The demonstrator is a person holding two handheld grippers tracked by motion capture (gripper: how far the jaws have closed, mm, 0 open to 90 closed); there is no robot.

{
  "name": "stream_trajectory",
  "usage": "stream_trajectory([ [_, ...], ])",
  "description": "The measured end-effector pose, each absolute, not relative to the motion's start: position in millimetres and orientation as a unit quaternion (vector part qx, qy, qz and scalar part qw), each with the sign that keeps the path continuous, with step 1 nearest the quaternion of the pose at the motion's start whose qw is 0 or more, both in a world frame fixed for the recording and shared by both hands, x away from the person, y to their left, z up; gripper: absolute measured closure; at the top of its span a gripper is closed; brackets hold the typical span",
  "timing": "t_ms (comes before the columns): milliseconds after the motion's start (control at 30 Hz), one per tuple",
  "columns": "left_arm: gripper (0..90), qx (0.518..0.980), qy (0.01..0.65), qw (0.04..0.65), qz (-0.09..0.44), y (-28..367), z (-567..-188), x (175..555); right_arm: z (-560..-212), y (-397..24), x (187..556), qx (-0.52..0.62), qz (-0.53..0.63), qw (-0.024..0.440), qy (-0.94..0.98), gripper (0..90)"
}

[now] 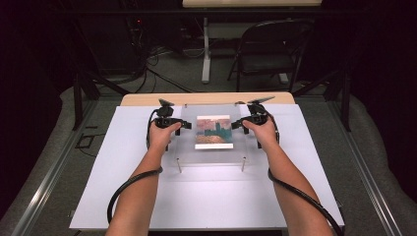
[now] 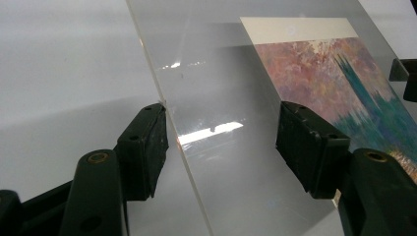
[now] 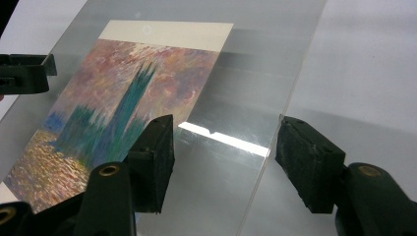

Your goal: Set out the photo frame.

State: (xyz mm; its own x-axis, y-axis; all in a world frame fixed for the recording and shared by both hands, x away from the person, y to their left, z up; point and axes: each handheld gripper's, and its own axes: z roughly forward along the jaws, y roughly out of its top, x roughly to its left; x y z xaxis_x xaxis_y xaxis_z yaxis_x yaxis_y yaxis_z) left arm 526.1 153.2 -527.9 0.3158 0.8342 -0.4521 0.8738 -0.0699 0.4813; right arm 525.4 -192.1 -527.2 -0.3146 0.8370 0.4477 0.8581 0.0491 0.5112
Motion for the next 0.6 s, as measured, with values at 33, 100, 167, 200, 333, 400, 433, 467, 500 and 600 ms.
stream_trajectory([
  [33,36.8,0.731,0.584,0.352,-0.028,153.3,-527.8,526.2,-527.0,-192.4,525.3,-0.585,-0.364,0.014,-0.725,39.9],
  [100,36.9,0.729,0.586,0.352,-0.029,153.1,-527.7,526.3,-526.9,-193.3,525.1,-0.585,-0.363,0.016,-0.725,40.8],
  [167,37.7,0.727,0.588,0.353,-0.031,153.5,-527.0,526.6,-527.3,-193.8,525.3,-0.585,-0.367,0.017,-0.723,41.1],
  [200,38.0,0.73,0.586,0.351,-0.032,154.2,-526.5,526.7,-527.2,-194.1,525.2,-0.585,-0.367,0.018,-0.723,41.1],
  [333,39.0,0.732,0.583,0.351,-0.033,155.8,-525.2,527.0,-525.9,-194.2,525.3,-0.579,-0.367,0.017,-0.727,41.1],
  [400,39.3,0.731,0.584,0.352,-0.033,155.4,-524.1,526.7,-524.3,-194.2,525.0,-0.579,-0.364,0.017,-0.73,41.1],
  [433,39.4,0.731,0.584,0.351,-0.032,155.4,-523.4,526.6,-523.7,-194.3,524.9,-0.577,-0.365,0.016,-0.731,41.1],
  [467,39.5,0.732,0.583,0.352,-0.031,155.3,-522.7,526.5,-522.9,-194.2,524.8,-0.576,-0.364,0.015,-0.732,41.1],
  [500,39.7,0.733,0.582,0.352,-0.031,155.5,-521.9,526.3,-522.2,-193.9,524.6,-0.575,-0.365,0.015,-0.732,41.1],
  [600,41.0,0.733,0.58,0.354,-0.034,157.1,-518.5,525.6,-519.2,-194.0,523.2,-0.573,-0.363,0.012,-0.735,41.3],
])
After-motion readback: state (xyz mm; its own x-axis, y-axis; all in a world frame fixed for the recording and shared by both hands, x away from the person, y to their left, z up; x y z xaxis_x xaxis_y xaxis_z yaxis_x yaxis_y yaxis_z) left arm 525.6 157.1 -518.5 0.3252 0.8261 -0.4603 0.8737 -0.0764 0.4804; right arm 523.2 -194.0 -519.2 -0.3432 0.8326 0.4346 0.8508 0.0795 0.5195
